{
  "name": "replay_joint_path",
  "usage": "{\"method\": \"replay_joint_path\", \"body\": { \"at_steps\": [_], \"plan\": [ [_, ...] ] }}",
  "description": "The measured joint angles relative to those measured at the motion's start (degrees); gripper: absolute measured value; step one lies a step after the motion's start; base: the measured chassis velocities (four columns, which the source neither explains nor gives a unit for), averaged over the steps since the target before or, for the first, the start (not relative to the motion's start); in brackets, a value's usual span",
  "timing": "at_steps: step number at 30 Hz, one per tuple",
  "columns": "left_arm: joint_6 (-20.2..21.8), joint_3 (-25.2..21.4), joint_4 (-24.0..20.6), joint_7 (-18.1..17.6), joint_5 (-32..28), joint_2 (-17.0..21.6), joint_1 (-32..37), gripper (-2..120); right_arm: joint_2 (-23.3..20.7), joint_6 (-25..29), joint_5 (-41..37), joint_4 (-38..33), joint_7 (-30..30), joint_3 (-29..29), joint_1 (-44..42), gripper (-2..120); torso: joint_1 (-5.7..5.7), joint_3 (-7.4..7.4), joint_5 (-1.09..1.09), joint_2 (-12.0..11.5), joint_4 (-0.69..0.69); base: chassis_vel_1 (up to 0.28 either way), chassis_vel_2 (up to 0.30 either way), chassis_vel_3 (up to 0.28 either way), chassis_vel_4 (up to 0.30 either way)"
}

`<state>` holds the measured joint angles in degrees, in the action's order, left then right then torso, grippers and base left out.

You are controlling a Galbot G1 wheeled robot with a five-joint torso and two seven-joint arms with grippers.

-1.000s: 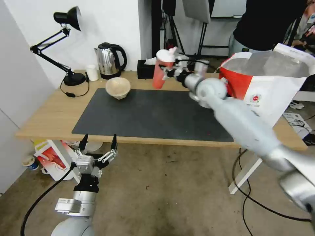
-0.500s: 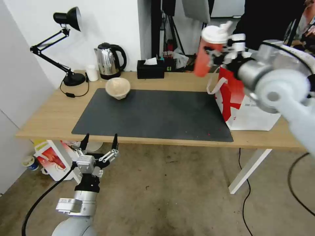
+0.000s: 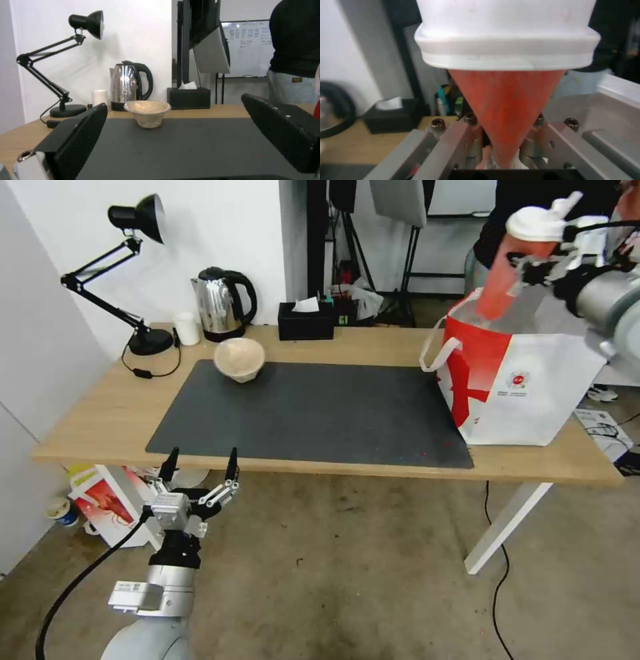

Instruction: Pick up the trash from the table and place it into the takeout bag.

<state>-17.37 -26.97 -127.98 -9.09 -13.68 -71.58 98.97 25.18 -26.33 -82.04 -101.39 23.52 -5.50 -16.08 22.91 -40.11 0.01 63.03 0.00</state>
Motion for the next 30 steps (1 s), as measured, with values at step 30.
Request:
{"method": "replay_joint_path", "body": {
  "at_steps": [30],
  "plan": [
    [-0.3,0.4,1.3,0.1,-0.1,-0.5,0.0,100,4.1,0.8,10.8,12.7,-3.5,2.6,-2.1,21,0.01,0.0,-0.01,0.0,0.0,0.0,0.0,0.0,0.0]
  ]
}}
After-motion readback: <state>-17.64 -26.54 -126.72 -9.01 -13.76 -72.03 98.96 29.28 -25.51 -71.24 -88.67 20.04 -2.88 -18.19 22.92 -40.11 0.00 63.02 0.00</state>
